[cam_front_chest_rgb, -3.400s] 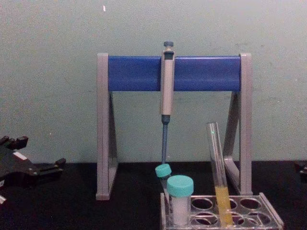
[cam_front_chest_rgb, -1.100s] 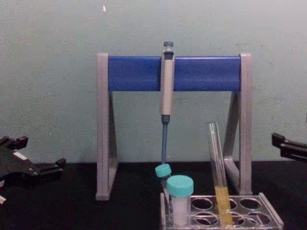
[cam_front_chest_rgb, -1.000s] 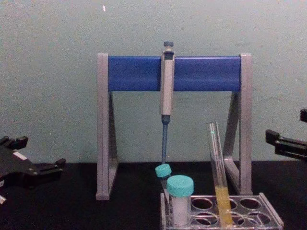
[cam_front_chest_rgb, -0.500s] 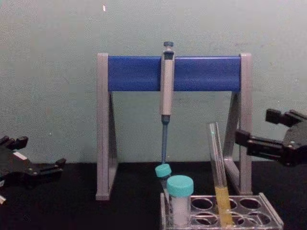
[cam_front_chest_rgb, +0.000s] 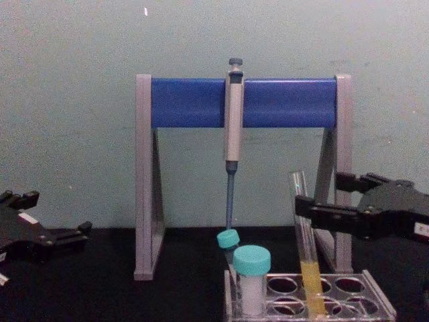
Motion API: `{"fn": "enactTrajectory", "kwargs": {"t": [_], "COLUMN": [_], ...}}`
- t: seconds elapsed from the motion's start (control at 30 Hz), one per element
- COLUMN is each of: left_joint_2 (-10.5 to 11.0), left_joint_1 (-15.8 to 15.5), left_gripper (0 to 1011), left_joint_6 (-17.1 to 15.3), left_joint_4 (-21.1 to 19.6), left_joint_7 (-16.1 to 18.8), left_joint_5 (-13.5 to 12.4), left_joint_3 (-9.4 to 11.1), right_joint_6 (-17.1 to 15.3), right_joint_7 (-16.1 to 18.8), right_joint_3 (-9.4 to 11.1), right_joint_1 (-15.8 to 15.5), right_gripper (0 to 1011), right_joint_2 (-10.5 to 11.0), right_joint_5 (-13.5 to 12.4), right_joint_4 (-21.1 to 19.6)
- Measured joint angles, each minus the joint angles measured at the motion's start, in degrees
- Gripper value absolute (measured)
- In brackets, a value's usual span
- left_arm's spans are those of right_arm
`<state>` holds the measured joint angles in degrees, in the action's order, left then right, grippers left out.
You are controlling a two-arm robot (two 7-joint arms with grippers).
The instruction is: Pick up the test tube from the test tube rack, shake it, then place it back into the test tube rack.
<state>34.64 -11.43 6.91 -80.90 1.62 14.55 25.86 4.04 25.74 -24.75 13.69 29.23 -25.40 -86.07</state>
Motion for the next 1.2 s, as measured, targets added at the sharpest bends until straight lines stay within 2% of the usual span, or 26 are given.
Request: {"fn": "enactTrajectory", "kwargs": {"t": [0.3, 0.73, 1.2], "left_joint_2": [0.0, 0.0, 0.0], "left_joint_1": [0.0, 0.0, 0.0], "left_gripper": [1001, 1001, 1001], "left_joint_6": [0.0, 0.0, 0.0], "left_joint_4": [0.0, 0.0, 0.0], "left_joint_7": [0.0, 0.0, 0.0], "left_joint_5": [0.0, 0.0, 0.0], "left_joint_3": [0.0, 0.0, 0.0], "right_joint_6": [-4.4, -9.3, -10.5], "right_joint_7": [1.0, 1.4, 1.3], "right_joint_3": [-0.3, 0.2, -0.4], "right_joint_1": [1.7, 3.2, 4.1], "right_gripper": [1000, 1000, 1000], "right_joint_2": [-2.7, -4.6, -4.6], "right_joint_5": [0.1, -1.4, -1.4], "right_joint_4": [2.2, 3.9, 4.6]}}
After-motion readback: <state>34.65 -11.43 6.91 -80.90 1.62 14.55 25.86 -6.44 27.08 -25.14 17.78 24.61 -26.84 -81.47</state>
